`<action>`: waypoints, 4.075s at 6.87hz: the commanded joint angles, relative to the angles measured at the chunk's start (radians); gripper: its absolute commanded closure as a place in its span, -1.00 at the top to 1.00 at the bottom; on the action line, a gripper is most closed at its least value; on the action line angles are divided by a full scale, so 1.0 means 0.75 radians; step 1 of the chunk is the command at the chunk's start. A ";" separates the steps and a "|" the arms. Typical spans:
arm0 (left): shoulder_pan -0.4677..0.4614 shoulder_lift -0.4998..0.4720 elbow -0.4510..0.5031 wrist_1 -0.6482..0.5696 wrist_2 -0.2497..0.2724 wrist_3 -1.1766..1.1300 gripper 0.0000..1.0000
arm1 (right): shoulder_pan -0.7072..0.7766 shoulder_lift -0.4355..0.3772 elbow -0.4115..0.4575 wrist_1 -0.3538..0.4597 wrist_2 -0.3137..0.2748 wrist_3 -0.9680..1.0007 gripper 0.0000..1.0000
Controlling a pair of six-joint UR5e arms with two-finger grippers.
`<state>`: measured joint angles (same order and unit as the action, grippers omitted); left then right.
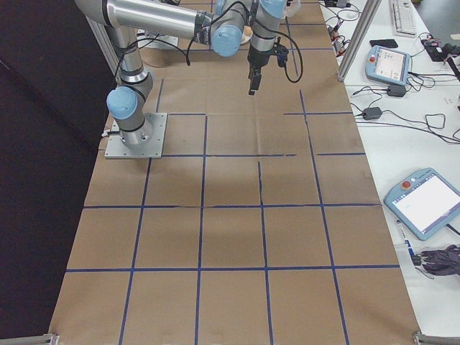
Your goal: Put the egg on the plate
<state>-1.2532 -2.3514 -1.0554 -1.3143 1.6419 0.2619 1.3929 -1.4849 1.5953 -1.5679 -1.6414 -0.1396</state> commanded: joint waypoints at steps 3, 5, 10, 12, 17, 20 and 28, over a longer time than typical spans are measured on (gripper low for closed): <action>0.032 -0.086 0.012 0.004 -0.005 0.027 1.00 | 0.000 0.000 0.000 0.000 0.000 0.000 1.00; 0.035 -0.082 0.000 -0.009 -0.007 0.037 0.99 | 0.000 0.000 0.000 0.000 0.000 0.000 1.00; 0.039 -0.084 -0.006 -0.017 -0.044 0.033 0.50 | 0.000 0.000 0.000 0.000 0.000 0.000 1.00; 0.039 -0.082 -0.006 -0.019 -0.044 0.033 0.24 | 0.000 0.000 0.000 0.000 0.000 0.000 1.00; 0.039 -0.074 -0.006 -0.052 -0.040 0.027 -0.30 | 0.000 0.000 0.000 0.000 0.000 0.000 1.00; 0.039 -0.037 0.020 -0.111 -0.023 0.029 -0.84 | 0.000 0.000 0.000 0.000 0.000 0.000 1.00; -0.130 0.741 -0.801 -0.211 -0.038 -0.292 -0.90 | 0.000 0.000 0.000 -0.002 0.000 0.000 1.00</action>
<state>-1.3105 -1.8777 -1.5281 -1.5003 1.6136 0.0772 1.3929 -1.4849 1.5953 -1.5681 -1.6407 -0.1396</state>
